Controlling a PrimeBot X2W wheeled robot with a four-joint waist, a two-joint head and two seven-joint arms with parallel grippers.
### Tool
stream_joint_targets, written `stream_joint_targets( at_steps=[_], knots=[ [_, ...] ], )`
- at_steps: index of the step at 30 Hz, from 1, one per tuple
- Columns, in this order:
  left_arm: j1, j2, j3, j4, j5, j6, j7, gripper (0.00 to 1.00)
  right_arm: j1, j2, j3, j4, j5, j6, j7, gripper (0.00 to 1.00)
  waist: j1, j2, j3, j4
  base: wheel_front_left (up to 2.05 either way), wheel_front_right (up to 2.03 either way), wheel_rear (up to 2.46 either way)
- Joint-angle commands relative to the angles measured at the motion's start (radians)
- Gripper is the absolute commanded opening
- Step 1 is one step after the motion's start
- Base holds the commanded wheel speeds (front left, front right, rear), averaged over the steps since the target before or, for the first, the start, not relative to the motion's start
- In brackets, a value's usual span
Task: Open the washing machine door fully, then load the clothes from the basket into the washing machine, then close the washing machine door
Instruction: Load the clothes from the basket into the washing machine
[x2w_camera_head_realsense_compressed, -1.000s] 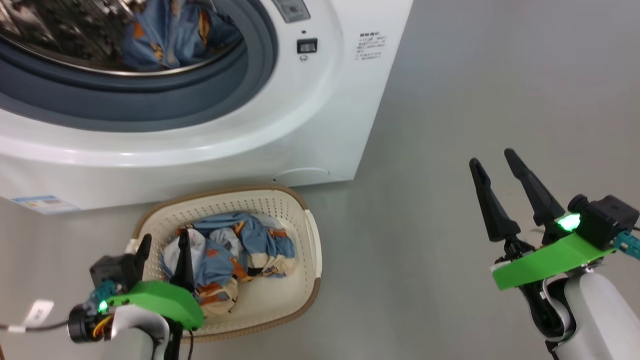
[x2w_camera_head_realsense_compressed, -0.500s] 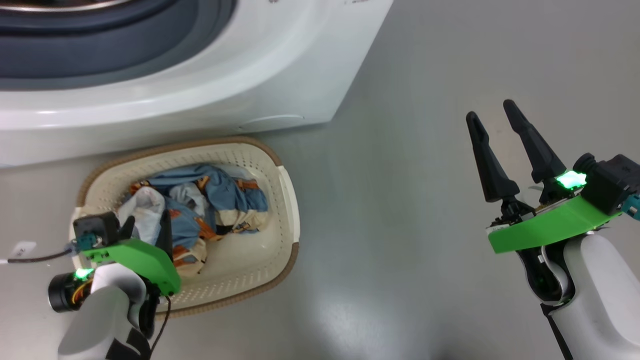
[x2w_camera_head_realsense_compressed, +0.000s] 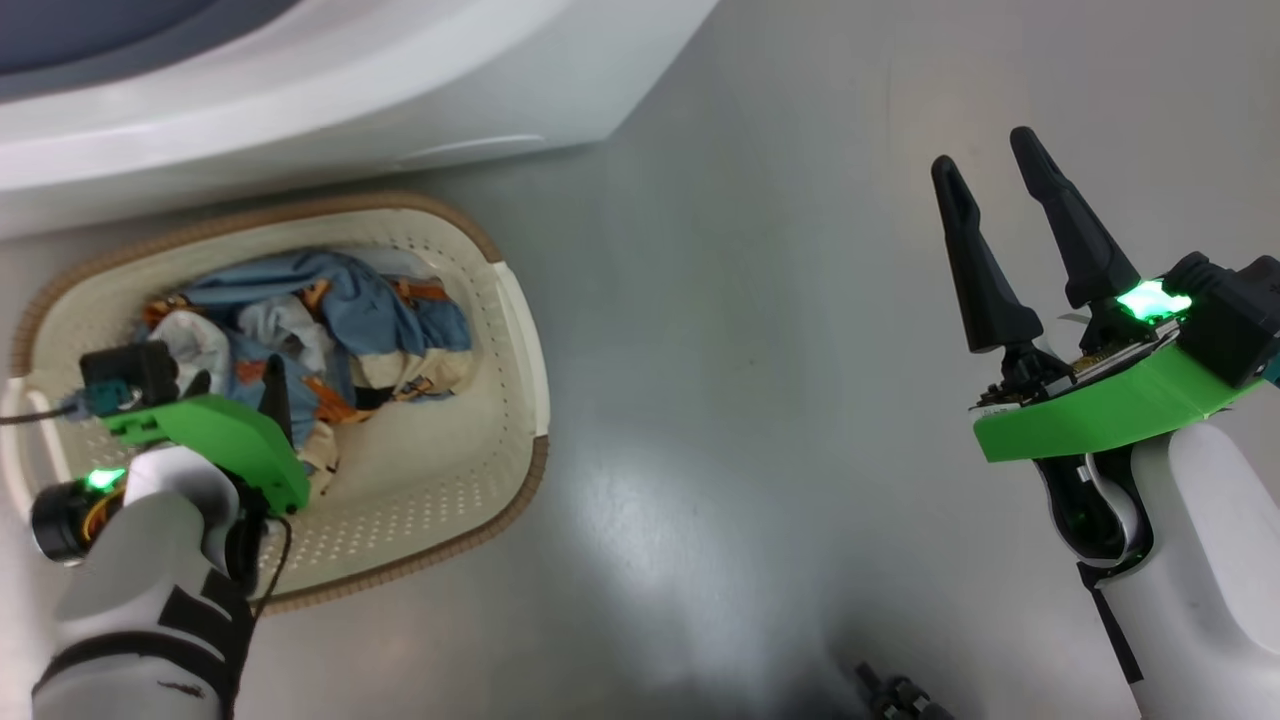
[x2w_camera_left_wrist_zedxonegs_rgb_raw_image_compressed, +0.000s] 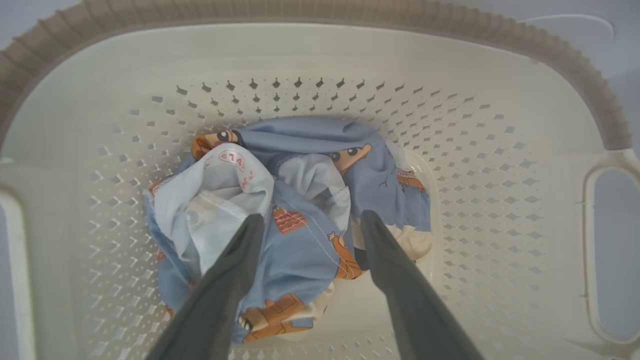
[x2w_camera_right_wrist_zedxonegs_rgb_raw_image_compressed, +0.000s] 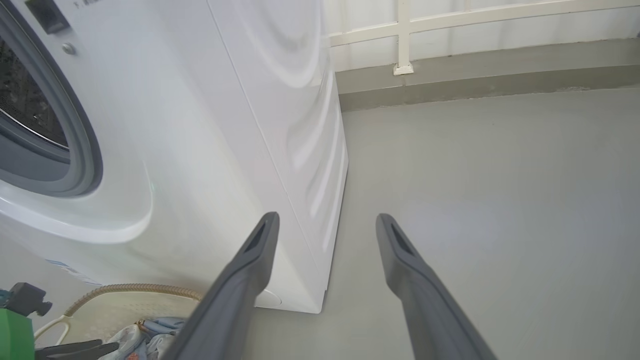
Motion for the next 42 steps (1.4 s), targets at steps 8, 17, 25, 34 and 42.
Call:
stream_joint_targets(
  at_steps=[8,17,25,34,42],
  knots=[
    [-0.038,0.064,0.029,0.024,-0.028,0.034,0.029,1.00,0.000,0.017,0.021,-0.033,0.016,0.002,-0.005,1.00,0.0000,-0.0001,0.102,-0.069,0.00,0.00,0.00],
    [-0.084,0.084,0.009,0.035,-0.027,0.038,0.120,1.00,-0.011,0.027,0.018,-0.044,0.016,0.002,-0.005,1.00,0.0000,-0.0001,0.161,-0.098,0.00,0.00,0.00],
    [-0.110,0.107,-0.018,0.038,-0.015,0.046,0.186,1.00,-0.017,0.039,0.022,-0.045,0.018,0.002,-0.005,1.00,0.0000,-0.0001,0.194,-0.117,0.00,0.00,0.00],
    [-0.129,0.131,-0.044,0.039,0.005,0.113,0.194,0.83,-0.023,0.042,0.023,-0.046,0.017,0.002,-0.005,1.00,0.0000,-0.0001,0.217,-0.127,0.00,0.00,0.00],
    [-0.131,0.119,-0.052,0.040,-0.008,0.092,0.187,0.00,-0.030,0.041,0.025,-0.036,0.014,0.002,-0.005,1.00,0.0000,-0.0001,0.206,-0.116,0.00,0.00,0.00]
  ],
)
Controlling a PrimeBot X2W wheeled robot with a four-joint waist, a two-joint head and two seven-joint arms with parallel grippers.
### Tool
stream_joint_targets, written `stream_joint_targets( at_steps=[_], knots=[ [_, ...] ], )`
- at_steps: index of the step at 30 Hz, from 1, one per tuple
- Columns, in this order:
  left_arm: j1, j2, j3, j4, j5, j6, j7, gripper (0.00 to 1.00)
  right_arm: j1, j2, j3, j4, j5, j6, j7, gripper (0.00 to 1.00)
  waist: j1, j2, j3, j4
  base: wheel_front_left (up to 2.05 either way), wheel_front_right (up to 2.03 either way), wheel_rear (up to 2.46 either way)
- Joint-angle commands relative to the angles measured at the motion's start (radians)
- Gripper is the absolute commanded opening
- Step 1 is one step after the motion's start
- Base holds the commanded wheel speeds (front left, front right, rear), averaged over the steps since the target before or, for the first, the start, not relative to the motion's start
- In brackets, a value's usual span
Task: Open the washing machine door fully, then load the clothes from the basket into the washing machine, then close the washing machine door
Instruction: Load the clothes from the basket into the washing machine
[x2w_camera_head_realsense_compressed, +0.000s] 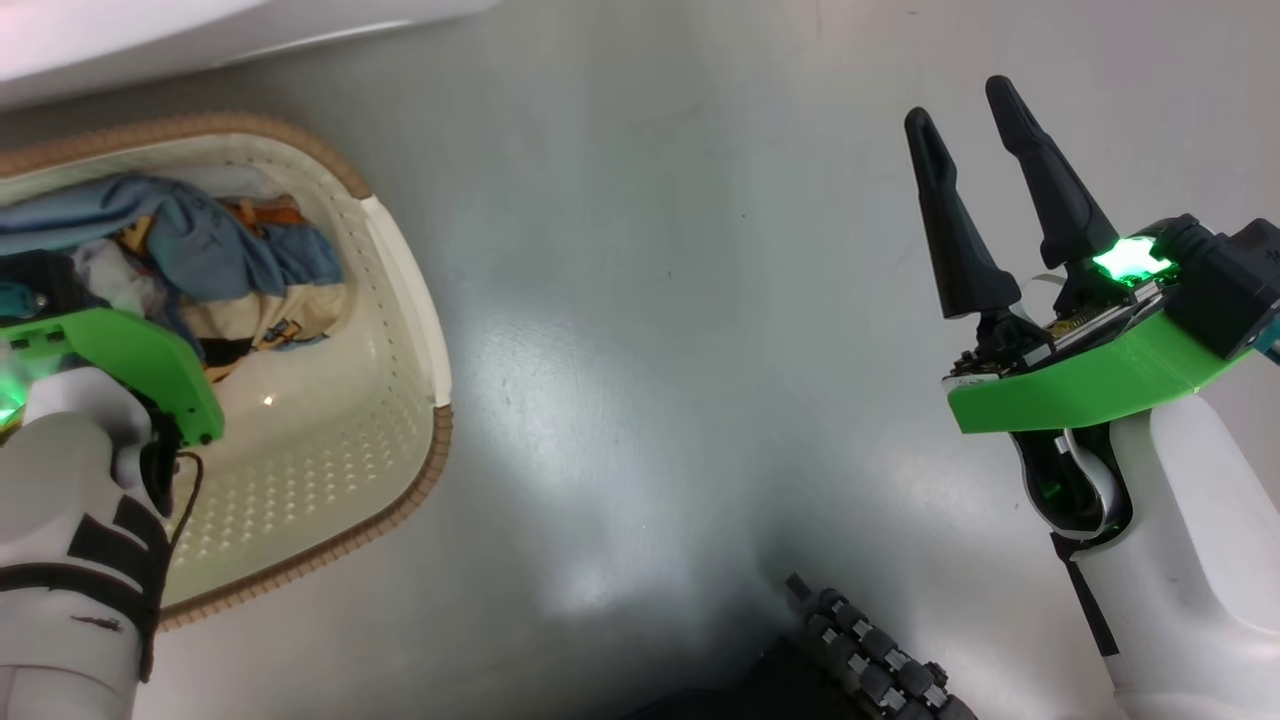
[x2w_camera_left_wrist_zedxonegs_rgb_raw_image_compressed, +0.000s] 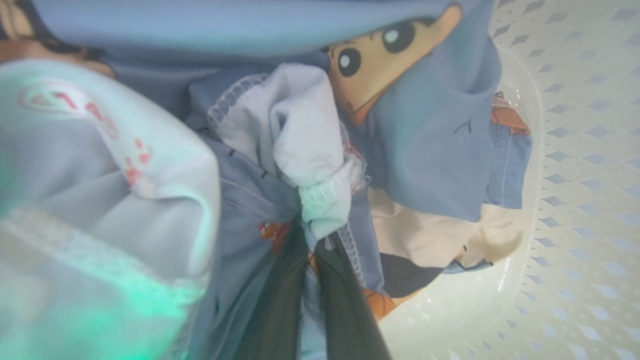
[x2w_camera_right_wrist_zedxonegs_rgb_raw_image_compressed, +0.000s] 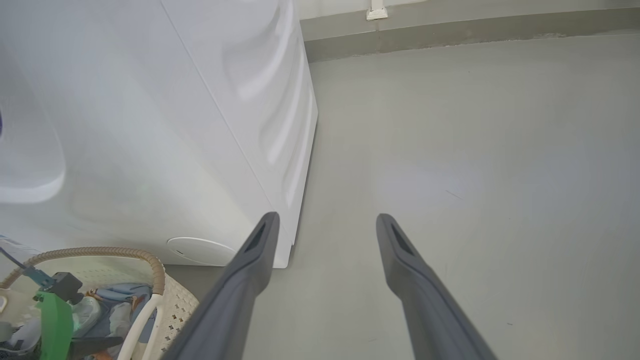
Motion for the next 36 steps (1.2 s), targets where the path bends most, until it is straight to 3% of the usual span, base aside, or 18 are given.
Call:
stream_joint_targets(
  at_steps=[1,23,36],
  knots=[
    [0.022,0.026,0.013,-0.003,-0.001,-0.011,-0.007,0.00,0.030,-0.004,0.012,-0.016,0.014,0.002,-0.005,1.00,0.0000,-0.0001,-0.011,0.009,0.00,0.00,0.00],
    [0.164,-0.069,-0.029,-0.009,-0.033,-0.129,-0.210,0.00,0.074,-0.020,0.017,0.009,0.011,0.002,-0.005,1.00,0.0000,-0.0001,-0.272,0.112,0.00,0.00,0.00],
    [0.312,-0.118,-0.063,-0.158,-0.113,-0.149,-0.252,0.00,0.138,-0.029,0.026,0.048,0.012,0.002,-0.005,1.00,0.0000,-0.0001,-0.462,0.175,0.00,0.00,0.00]
  ],
)
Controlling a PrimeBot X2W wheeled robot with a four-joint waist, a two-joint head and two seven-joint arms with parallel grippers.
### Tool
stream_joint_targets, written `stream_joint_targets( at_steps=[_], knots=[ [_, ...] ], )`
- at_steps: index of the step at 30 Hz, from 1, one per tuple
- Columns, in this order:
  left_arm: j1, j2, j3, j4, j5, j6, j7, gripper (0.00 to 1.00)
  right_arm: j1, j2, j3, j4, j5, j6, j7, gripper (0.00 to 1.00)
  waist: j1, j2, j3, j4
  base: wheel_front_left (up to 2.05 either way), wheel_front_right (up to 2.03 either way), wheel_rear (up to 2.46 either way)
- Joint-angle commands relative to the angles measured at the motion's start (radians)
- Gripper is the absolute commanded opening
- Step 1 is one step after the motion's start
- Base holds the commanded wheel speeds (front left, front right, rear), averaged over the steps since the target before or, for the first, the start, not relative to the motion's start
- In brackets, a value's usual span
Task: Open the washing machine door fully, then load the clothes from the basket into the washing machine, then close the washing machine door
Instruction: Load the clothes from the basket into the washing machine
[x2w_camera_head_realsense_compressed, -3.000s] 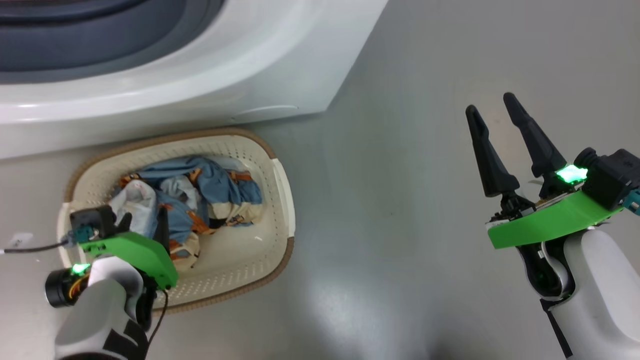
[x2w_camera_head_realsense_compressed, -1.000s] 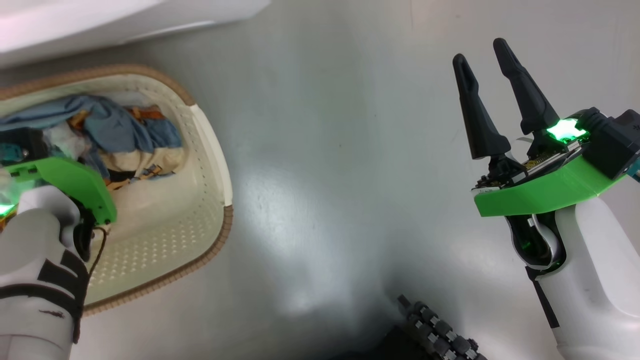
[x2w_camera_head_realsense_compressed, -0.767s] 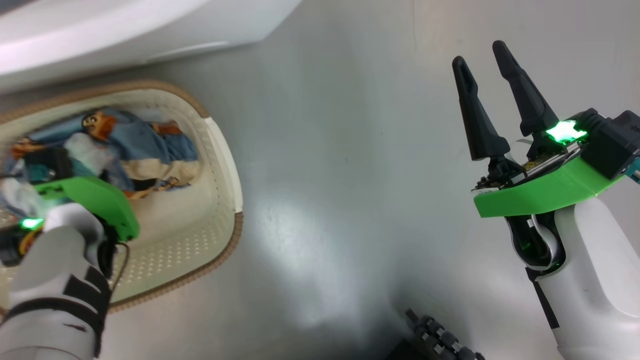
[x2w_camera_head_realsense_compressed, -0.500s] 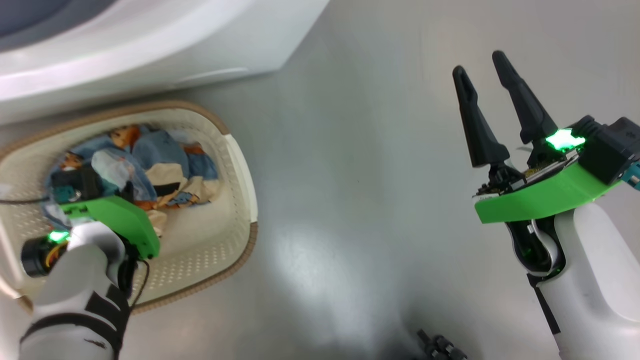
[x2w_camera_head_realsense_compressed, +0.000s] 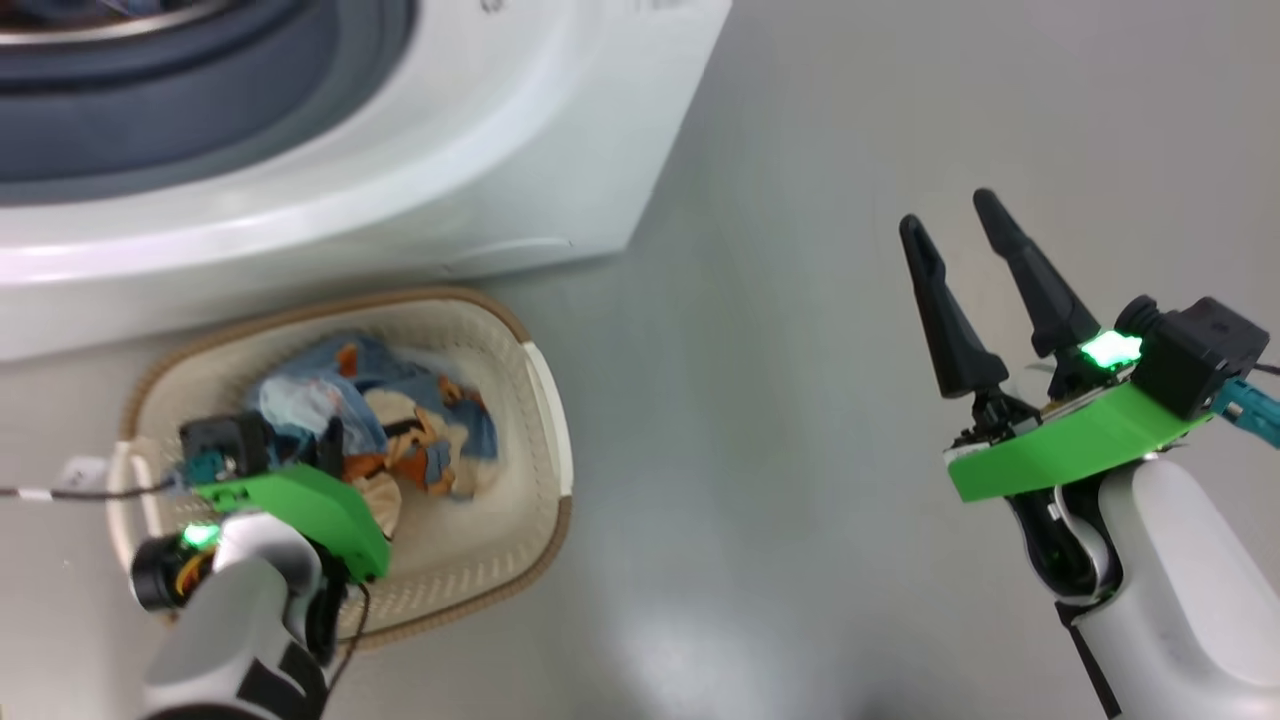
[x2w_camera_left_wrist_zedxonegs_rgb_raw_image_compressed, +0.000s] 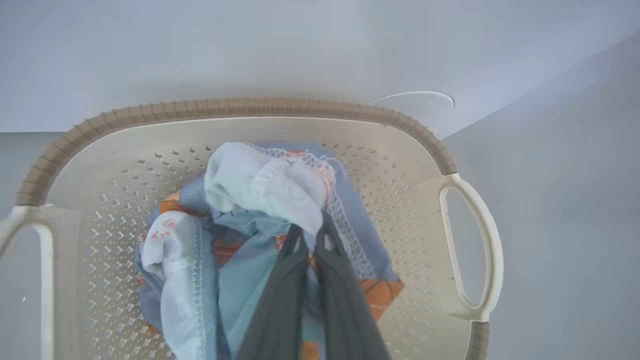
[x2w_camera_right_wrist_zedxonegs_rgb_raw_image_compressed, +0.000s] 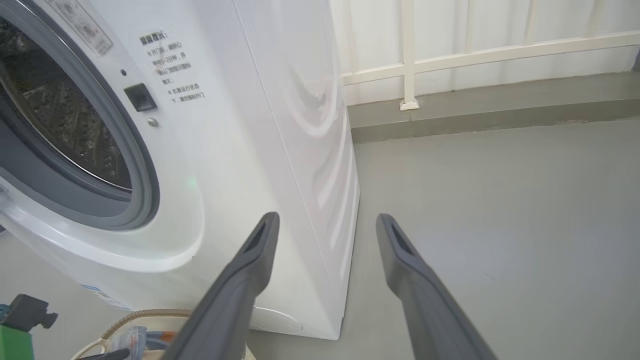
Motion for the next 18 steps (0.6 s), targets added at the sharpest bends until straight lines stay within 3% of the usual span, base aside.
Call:
stream_joint_targets(
  at_steps=[1,10,18],
  knots=[
    [0.055,0.022,0.010,-0.050,-0.020,-0.002,-0.013,0.00,0.045,-0.008,0.018,-0.015,0.012,0.002,-0.005,1.00,0.0000,-0.0001,-0.086,0.043,0.00,0.00,0.00],
    [0.182,0.037,-0.005,-0.248,-0.063,-0.003,-0.014,0.00,0.096,-0.015,0.016,0.005,0.012,0.002,-0.005,1.00,0.0000,-0.0001,-0.184,0.076,0.00,0.00,0.00],
    [0.295,0.040,0.024,-0.438,-0.022,-0.003,-0.014,0.00,0.140,-0.024,0.011,0.016,0.013,0.002,-0.005,1.00,0.0000,-0.0001,-0.268,0.102,0.00,0.00,0.00]
  ],
)
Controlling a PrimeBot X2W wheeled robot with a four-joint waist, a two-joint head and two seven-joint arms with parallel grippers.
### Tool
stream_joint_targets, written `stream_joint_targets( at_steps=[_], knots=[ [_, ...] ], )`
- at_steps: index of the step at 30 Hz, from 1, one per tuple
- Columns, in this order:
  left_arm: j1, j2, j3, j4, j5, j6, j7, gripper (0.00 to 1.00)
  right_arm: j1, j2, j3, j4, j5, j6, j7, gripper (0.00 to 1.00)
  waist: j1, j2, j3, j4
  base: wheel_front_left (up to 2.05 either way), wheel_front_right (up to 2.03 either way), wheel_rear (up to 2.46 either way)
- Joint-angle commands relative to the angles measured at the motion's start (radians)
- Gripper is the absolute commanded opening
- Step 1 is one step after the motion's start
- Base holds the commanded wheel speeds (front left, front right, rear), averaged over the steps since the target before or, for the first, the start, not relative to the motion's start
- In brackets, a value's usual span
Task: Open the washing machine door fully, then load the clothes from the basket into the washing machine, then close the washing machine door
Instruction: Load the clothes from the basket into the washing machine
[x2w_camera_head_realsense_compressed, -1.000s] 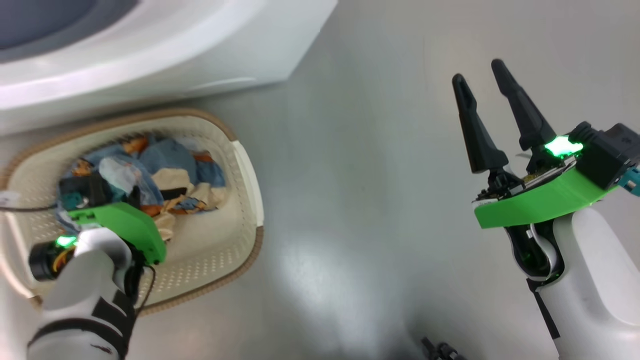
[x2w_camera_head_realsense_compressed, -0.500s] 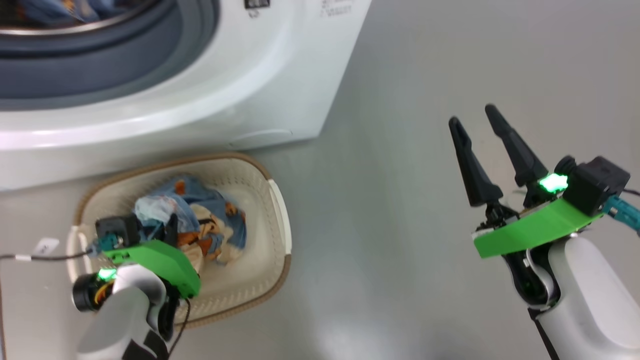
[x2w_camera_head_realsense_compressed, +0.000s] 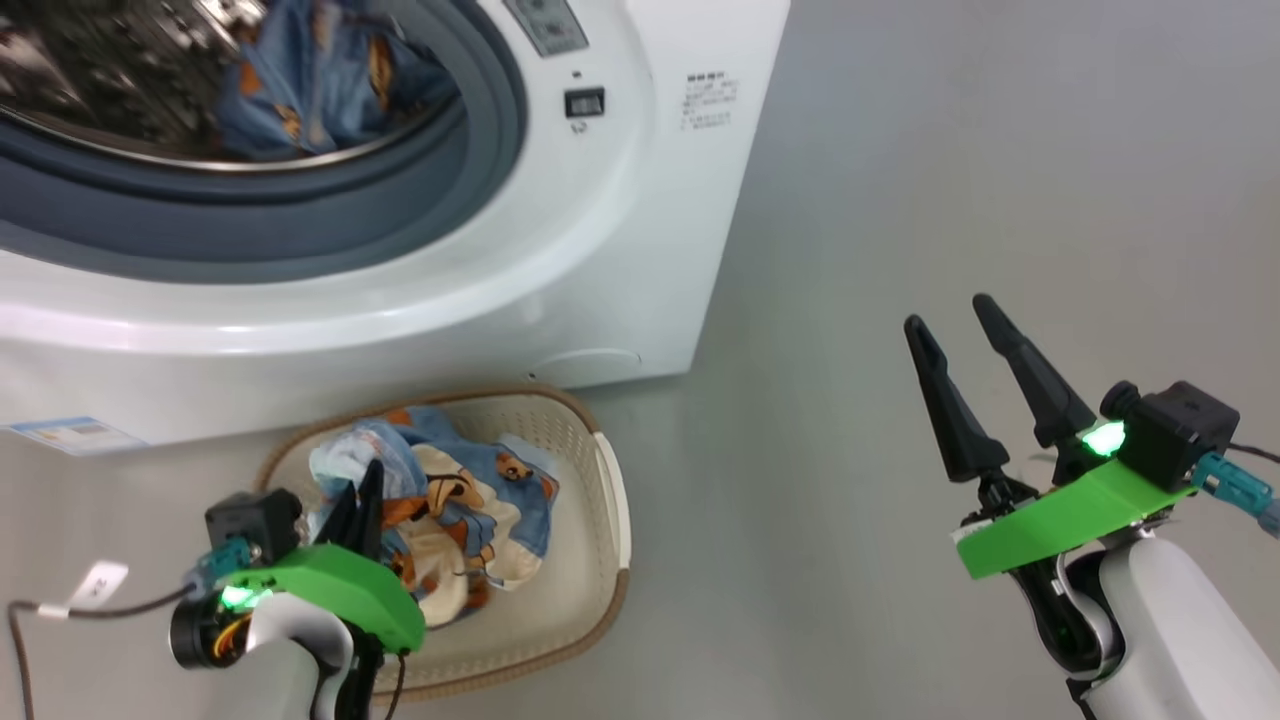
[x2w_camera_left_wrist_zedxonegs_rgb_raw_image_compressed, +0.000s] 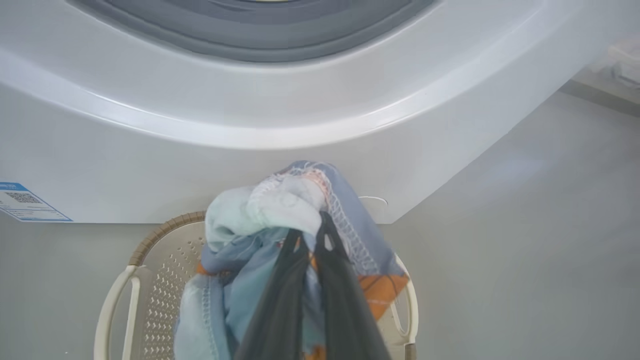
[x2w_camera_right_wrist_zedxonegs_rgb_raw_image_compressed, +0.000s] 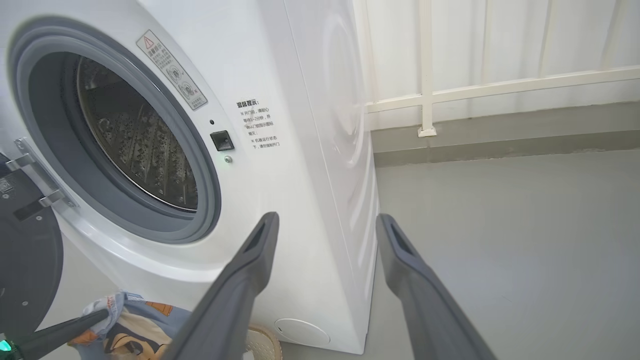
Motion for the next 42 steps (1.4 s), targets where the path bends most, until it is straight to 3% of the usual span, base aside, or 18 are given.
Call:
stream_joint_targets(
  at_steps=[1,23,35,42],
  knots=[
    [0.019,0.023,0.038,-0.038,0.010,-0.002,-0.014,0.00,0.024,-0.009,0.012,-0.020,0.013,0.002,-0.005,1.00,0.0000,0.0000,-0.049,0.027,0.00,0.00,0.00],
    [0.238,-0.018,0.140,-0.523,0.105,0.042,-0.014,0.00,0.117,-0.013,-0.041,-0.010,-0.006,0.002,-0.005,1.00,0.0000,0.0000,-0.210,0.082,0.00,0.00,0.00],
    [0.268,-0.029,0.135,-0.648,0.117,0.060,-0.014,0.00,0.126,-0.021,-0.052,-0.019,-0.009,0.002,-0.005,1.00,0.0000,0.0000,-0.216,0.088,0.00,0.00,0.00],
    [0.186,-0.023,0.154,-0.678,0.160,0.071,-0.014,0.00,0.114,-0.027,-0.045,-0.025,-0.008,0.002,-0.005,1.00,0.0000,0.0000,-0.188,0.072,0.00,0.00,0.00]
  ],
)
